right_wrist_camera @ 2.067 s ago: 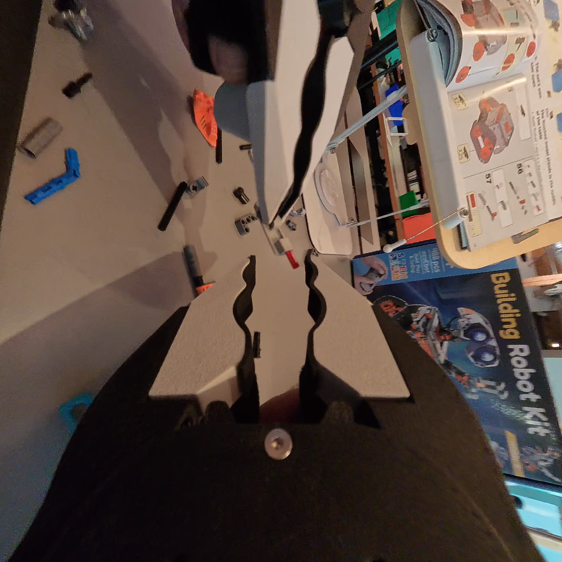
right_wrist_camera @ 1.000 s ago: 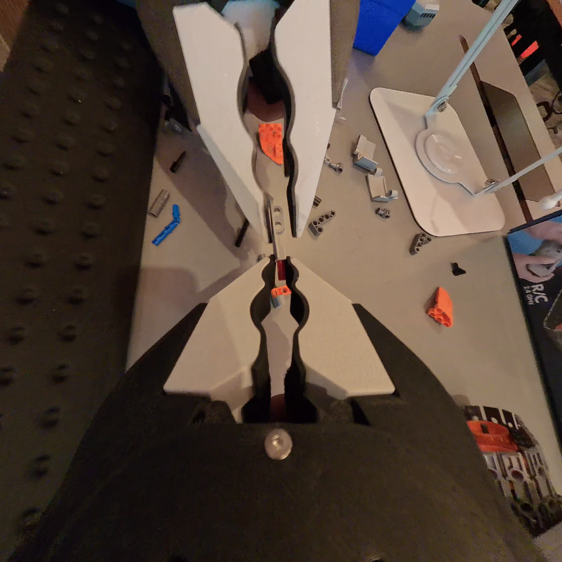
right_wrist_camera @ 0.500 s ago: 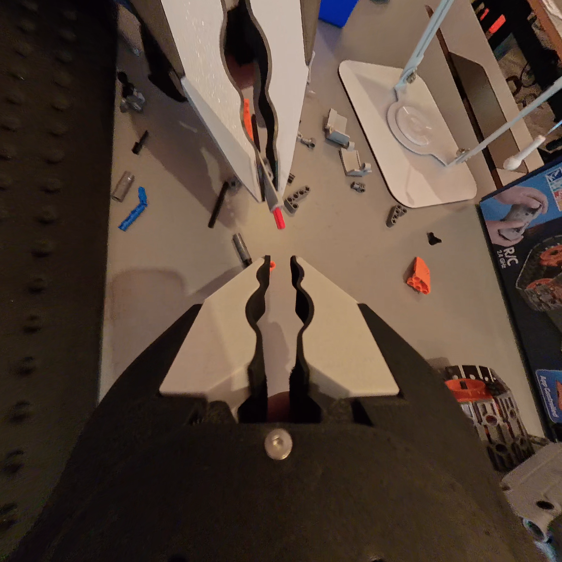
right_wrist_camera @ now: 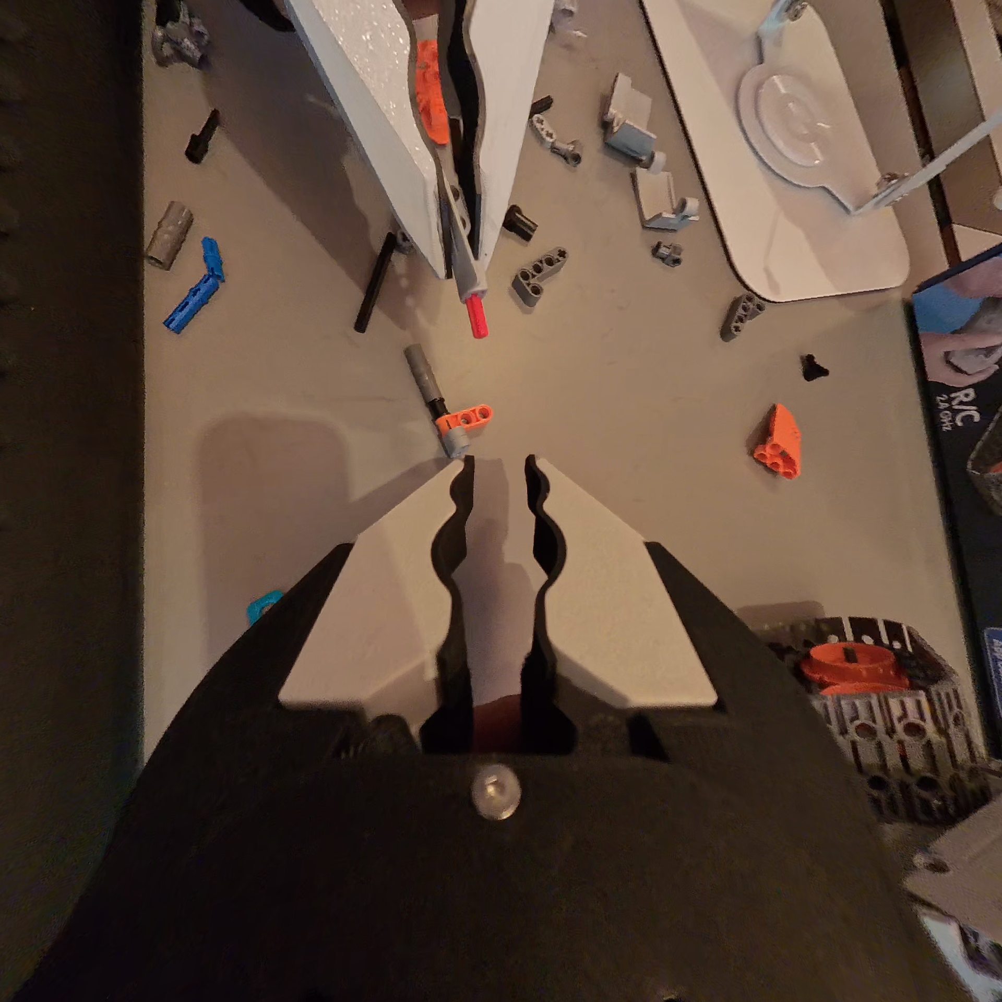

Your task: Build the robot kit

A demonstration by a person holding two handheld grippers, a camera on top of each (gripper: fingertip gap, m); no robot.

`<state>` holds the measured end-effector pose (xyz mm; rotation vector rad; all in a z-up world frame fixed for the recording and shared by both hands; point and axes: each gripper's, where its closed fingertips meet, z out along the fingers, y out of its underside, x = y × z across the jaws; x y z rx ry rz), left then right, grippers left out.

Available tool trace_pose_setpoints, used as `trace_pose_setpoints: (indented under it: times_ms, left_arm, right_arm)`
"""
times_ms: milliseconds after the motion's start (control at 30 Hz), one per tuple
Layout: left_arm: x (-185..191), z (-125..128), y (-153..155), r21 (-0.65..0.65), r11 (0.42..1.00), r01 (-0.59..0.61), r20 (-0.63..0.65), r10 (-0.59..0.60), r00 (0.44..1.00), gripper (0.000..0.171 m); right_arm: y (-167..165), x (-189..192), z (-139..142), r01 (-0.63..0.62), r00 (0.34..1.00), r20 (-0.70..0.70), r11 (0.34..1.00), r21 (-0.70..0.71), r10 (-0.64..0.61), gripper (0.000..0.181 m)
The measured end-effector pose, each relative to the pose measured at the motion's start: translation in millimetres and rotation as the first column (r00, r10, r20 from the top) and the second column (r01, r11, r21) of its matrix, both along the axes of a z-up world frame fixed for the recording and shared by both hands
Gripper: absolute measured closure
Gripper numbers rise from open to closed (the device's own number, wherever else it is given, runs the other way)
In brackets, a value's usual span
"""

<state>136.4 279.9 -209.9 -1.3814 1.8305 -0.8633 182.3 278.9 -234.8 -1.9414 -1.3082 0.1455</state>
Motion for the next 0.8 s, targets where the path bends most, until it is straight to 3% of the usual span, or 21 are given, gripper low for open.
trace_pose_setpoints:
  times_ms: [233,533,800]
  left_arm:
    - [-1,-8,-2,0.018,1.000,0.008,-0.036,-0.007,0.999,0.165]
    - [-1,-20,-8,0.059,0.998,0.035,-0.085,-0.030,0.996,0.165]
    - [-2,-35,-10,0.105,0.993,0.052,-0.150,-0.036,0.988,0.165]
  right_arm:
    - [-9,-14,-6,-0.078,0.997,0.017,0.997,-0.001,0.078,0.163]
    - [-14,-19,-11,-0.119,0.990,0.077,0.992,0.035,0.116,0.177]
    - [-16,-22,-16,-0.169,0.968,0.208,0.977,0.127,0.140,0.181]
